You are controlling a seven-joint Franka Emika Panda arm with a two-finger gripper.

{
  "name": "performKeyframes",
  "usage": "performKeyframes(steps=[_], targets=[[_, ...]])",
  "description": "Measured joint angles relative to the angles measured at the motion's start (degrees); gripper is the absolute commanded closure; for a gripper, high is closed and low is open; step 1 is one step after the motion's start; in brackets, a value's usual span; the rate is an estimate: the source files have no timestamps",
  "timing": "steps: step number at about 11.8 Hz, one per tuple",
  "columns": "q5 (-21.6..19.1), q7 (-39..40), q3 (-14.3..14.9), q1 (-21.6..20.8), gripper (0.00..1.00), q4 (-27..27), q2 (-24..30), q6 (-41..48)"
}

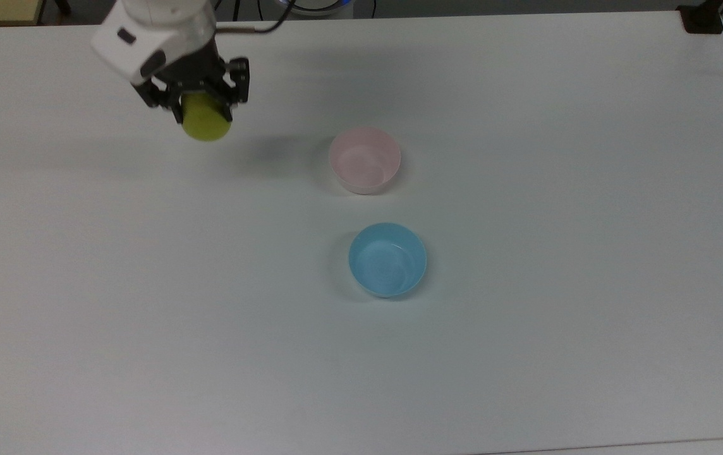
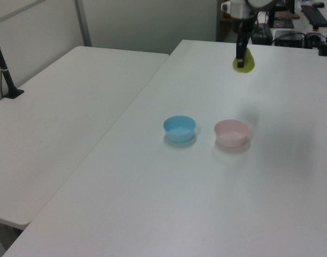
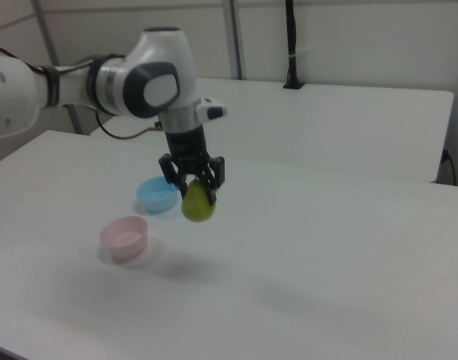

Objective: Pick up a pear from the bowl

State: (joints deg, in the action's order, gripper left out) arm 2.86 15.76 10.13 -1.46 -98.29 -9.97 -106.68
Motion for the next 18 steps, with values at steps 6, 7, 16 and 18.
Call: performKeyframes(steps=[6, 7, 16, 18], targets=[[0.00, 0.00, 0.07, 0.99, 0.60, -1.65, -9.17, -9.90], [0.00, 0.00, 0.06, 1.00, 0.59, -1.66, -10.58, -11.08], [0.00, 0.00, 0.10, 1.17, 0.00, -3.08, -12.63, -11.33], [0.00, -1.98, 0.07, 1.08, 0.00, -2.33, -11.27, -11.34]])
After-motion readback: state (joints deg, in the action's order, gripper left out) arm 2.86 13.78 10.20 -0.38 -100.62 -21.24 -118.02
